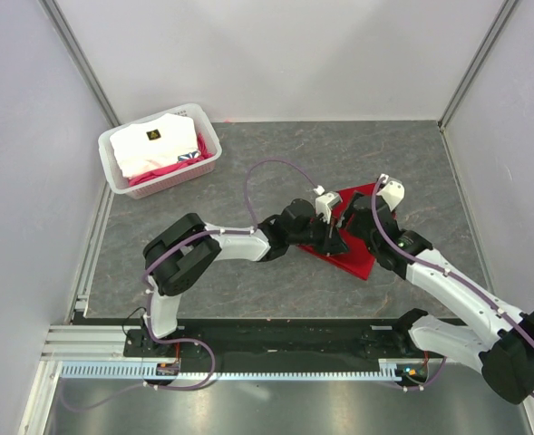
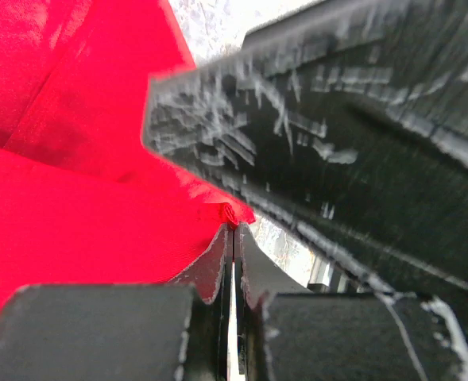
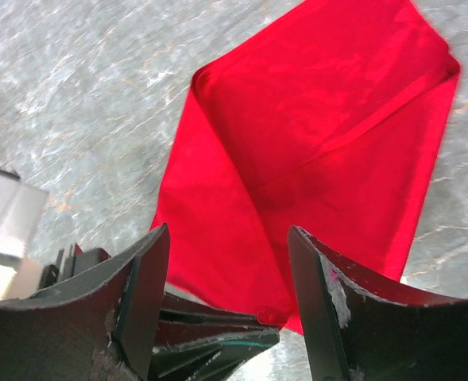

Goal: Fold the napkin, place the utensils inside, and roll it up
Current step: Fold the napkin

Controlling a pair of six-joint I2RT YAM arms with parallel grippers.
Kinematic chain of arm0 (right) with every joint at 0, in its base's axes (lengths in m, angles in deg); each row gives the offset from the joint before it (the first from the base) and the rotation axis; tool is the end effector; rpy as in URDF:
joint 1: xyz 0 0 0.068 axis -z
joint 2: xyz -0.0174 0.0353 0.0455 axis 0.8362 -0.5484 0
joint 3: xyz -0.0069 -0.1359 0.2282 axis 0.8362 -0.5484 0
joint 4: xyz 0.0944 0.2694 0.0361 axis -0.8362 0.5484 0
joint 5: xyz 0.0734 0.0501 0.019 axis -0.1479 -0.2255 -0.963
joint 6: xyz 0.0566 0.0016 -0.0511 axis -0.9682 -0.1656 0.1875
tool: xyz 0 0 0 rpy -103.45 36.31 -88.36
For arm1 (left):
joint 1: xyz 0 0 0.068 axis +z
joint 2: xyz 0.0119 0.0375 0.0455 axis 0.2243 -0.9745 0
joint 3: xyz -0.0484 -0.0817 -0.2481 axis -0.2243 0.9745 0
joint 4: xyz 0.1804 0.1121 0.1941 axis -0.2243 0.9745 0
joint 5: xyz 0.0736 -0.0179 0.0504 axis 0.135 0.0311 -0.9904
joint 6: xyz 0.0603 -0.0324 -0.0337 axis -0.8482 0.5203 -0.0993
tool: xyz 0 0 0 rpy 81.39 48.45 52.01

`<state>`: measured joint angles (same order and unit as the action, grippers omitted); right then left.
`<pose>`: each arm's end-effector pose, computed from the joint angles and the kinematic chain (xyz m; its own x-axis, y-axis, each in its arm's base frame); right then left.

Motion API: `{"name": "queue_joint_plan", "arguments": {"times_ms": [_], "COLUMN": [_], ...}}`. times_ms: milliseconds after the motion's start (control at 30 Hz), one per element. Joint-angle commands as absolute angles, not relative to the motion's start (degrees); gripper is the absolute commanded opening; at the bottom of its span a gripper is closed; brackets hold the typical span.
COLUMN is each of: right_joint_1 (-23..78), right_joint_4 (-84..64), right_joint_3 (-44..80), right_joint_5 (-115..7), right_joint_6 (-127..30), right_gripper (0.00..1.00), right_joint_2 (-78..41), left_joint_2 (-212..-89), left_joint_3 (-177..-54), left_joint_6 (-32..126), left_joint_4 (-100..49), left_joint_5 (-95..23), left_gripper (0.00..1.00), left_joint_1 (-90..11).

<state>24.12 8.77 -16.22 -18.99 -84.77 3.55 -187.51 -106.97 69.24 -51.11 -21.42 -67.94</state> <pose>0.2447 0.1219 0.2291 -0.4905 0.4108 -0.7685 0.2198 0.9117 0.3470 0.2470 -0.3962 0.1357 -0.7070 0.1203 -0.6969 0.6852 0.3606 -0.6329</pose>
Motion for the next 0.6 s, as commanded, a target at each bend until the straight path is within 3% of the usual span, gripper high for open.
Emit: {"name": "queue_joint_plan", "arguments": {"times_ms": [0, 333, 567], "right_joint_1": [24.13, 26.06, 38.87], "right_joint_4": [8.75, 14.10, 13.76], "right_joint_3": [-16.67, -17.90, -24.48], "right_joint_5": [-17.65, -11.41, -23.95], "right_joint_6": [-85.75, -86.45, -86.46], "right_gripper": [0.70, 0.72, 0.68], "right_joint_2": [5.11, 3.36, 5.99], "left_joint_2": [-189.72, -192.80, -193.76], "left_joint_3": [-110.21, -112.32, -112.85], "left_joint_6": [67.21, 69.75, 69.23], "left_joint_4": [-54.06, -54.15, -54.41], "left_joint_5": [-21.62, -25.13, -24.61], "left_gripper": [0.02, 0.02, 0.02], "left_joint_1": [-70.09, -72.46, -73.43]}}
